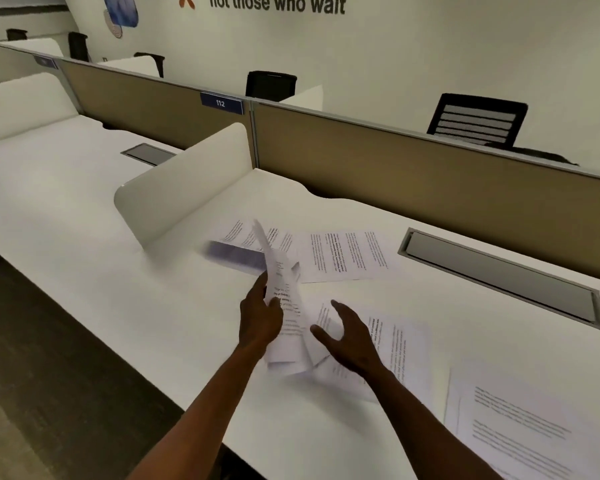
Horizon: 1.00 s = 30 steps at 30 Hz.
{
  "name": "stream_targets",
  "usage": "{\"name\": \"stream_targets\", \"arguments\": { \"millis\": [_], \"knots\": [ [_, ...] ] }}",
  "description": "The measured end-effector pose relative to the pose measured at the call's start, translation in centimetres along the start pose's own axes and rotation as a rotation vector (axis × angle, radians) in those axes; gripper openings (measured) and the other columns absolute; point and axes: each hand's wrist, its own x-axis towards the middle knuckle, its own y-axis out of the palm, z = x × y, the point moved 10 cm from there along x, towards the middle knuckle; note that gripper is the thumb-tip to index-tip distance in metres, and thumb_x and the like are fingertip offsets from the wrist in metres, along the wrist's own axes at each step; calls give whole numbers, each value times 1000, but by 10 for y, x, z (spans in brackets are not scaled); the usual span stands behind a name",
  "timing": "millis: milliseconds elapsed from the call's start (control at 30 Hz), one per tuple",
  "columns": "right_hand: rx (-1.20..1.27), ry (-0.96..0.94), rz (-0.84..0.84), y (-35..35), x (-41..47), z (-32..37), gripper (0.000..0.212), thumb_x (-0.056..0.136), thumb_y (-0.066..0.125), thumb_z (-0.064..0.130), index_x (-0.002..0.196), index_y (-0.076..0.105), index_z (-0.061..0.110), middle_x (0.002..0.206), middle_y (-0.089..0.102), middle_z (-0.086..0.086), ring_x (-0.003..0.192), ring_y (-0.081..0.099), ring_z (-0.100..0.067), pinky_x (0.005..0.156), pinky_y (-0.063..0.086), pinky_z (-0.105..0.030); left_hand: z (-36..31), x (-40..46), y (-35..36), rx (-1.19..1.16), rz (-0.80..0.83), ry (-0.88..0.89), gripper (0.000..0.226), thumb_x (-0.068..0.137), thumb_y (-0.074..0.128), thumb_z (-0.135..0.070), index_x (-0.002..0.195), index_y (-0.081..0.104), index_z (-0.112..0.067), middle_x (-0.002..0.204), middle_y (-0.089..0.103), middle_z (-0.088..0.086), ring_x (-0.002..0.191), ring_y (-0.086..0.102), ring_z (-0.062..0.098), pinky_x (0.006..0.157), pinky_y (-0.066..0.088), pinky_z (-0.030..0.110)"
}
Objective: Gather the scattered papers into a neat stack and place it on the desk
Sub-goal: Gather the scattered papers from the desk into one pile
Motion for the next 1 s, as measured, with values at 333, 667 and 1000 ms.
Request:
{"name": "stream_targets", "arguments": {
  "millis": [333,667,1000],
  "knots": [
    [916,229,89,-71,-49,-42,74,77,73,56,137,52,18,132,64,-4,122,60,-28,104,46,-44,-89,-64,95,-599,769,-92,57,85,68,-4,135,55,-27,129,66,13,111,67,39,83,57,56],
    [824,315,-604,-205,-210,-157,54,72,83,22,120,61,31,108,76,-4,94,74,-25,76,61,-42,-44,-145,210,-270,884,-178,62,88,70,-10,141,43,-30,135,62,3,120,63,27,99,51,57],
    [372,618,-804,-243,-320,-255,66,79,77,6,134,54,34,108,68,-5,84,65,-11,67,48,-22,-23,-244,323,202,1024,43,83,90,61,-13,157,11,-20,151,44,5,133,47,20,113,39,34]
  ]
}}
